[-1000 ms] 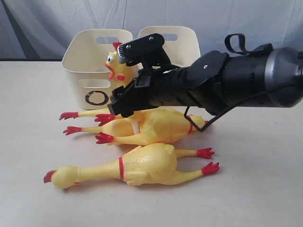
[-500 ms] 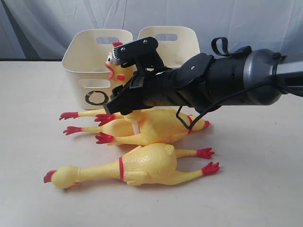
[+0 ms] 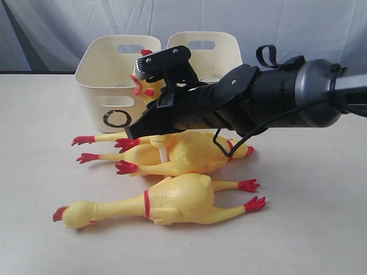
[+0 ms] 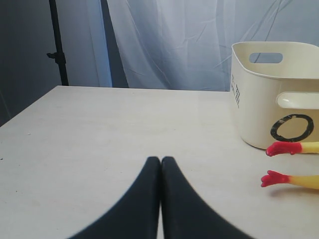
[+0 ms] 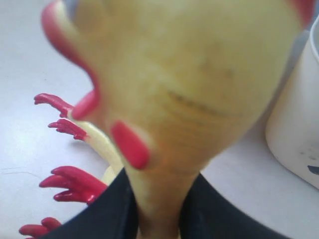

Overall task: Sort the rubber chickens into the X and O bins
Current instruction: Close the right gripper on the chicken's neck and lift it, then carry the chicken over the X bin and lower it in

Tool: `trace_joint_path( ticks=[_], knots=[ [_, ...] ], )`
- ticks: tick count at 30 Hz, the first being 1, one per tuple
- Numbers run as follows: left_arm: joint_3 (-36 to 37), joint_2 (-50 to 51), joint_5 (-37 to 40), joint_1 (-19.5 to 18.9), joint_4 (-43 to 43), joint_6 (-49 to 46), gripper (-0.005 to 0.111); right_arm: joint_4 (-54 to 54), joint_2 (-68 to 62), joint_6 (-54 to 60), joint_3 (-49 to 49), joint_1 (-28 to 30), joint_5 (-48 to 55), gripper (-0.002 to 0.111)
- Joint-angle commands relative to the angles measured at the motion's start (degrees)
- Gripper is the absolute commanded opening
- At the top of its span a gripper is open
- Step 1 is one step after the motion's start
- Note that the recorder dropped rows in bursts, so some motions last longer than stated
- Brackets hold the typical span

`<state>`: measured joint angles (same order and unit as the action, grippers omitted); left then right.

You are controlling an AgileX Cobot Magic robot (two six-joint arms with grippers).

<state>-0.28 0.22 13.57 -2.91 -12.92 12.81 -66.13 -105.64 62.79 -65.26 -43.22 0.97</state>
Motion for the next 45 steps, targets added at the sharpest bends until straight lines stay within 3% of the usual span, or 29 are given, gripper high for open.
trace_joint_path(
  ticks=[1, 16, 22, 26, 31, 37, 45],
  knots=[
    [0.28, -0.22, -0.04, 0.37, -0.16, 0.07, 0.0, -0.18, 2.77, 0.03, -0.38, -0.18, 0.2, -0.001],
    [0.28, -0.22, -0.04, 0.37, -0.16, 0.07, 0.0, 0.68, 15.01, 0.96, -0.38, -0.18, -1.98, -0.001],
    [0.28, -0.22, -0.04, 0.37, -0.16, 0.07, 0.0, 4.23, 16.38, 1.97, -0.47, -0.18, -14.87, -0.001],
    [0.28, -0.22, -0.04, 0.37, -0.16, 0.07, 0.0, 5.36, 15.52, 1.85, -0.47, -0.18, -24.83, -0.001],
    [0.28, -0.22, -0.04, 0.37, -0.16, 0.07, 0.0, 14.64, 11.97, -1.33, -0.47, -0.18, -36.59, -0.001],
    [0.28, -0.22, -0.04, 0.37, -0.16, 0.07, 0.0, 27.34, 5.65, -7.4, -1.29, -0.18, -41.01, -0.001],
    [0.28, -0.22, -0.04, 0.37, -0.16, 0.07, 0.0, 26.14, -1.95, -7.4, -6.88, 1.19, -42.94, -0.001]
  ],
)
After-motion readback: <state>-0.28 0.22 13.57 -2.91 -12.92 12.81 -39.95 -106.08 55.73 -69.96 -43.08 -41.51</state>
